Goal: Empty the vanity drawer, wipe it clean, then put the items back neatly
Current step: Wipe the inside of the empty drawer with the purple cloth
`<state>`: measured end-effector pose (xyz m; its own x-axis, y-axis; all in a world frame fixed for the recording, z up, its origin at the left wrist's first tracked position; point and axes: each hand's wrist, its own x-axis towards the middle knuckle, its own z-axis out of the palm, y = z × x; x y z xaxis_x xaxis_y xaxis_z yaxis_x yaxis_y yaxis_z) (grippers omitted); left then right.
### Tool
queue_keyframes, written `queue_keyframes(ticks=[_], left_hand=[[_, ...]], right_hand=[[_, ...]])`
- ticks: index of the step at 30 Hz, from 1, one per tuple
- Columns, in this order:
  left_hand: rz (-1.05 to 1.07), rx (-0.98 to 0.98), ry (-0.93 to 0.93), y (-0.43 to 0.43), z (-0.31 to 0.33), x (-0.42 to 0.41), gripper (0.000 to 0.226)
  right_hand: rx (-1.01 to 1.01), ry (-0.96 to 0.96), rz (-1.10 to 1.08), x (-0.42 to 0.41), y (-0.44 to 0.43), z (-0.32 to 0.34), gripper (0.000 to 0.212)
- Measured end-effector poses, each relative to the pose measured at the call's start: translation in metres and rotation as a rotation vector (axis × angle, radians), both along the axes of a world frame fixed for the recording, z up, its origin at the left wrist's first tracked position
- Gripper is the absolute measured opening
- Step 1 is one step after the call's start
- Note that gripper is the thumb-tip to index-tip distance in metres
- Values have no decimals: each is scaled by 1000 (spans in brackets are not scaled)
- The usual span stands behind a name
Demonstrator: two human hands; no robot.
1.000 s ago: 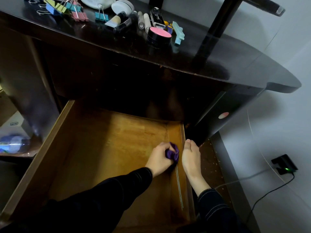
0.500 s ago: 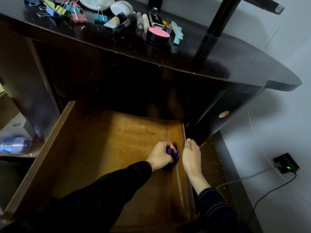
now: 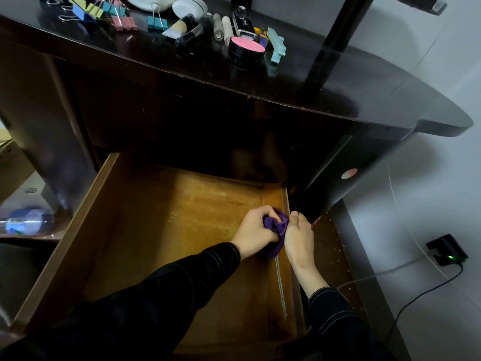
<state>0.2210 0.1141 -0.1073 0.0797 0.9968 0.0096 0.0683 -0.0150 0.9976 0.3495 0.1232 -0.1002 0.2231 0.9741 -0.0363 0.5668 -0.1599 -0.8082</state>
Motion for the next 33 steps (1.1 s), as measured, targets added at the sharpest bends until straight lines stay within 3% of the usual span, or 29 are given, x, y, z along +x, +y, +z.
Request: queue_keyframes(ticks=[7, 13, 18, 23, 28, 30, 33], left_hand=[[-118, -196, 156, -15, -25, -1, 27], [-28, -36, 107, -11, -12, 2, 24], [-130, -192, 184, -19, -21, 1, 28], [-64, -43, 103, -14, -10, 4, 26], [-66, -62, 237, -32, -32, 8, 21], [-99, -129, 163, -24, -23, 2, 23], [-14, -25, 51, -20, -8, 6, 22]], right_hand=[[-5, -12, -1, -1, -1, 2, 48], [1, 13, -2, -1, -1, 1, 46], [3, 0, -1, -2, -2, 3, 47], [7, 21, -4, -1, -1, 2, 47], [-14, 10, -8, -3, -1, 4, 48], [-6, 16, -10, -3, -2, 4, 47], [-17, 24, -11, -1, -2, 3, 46]])
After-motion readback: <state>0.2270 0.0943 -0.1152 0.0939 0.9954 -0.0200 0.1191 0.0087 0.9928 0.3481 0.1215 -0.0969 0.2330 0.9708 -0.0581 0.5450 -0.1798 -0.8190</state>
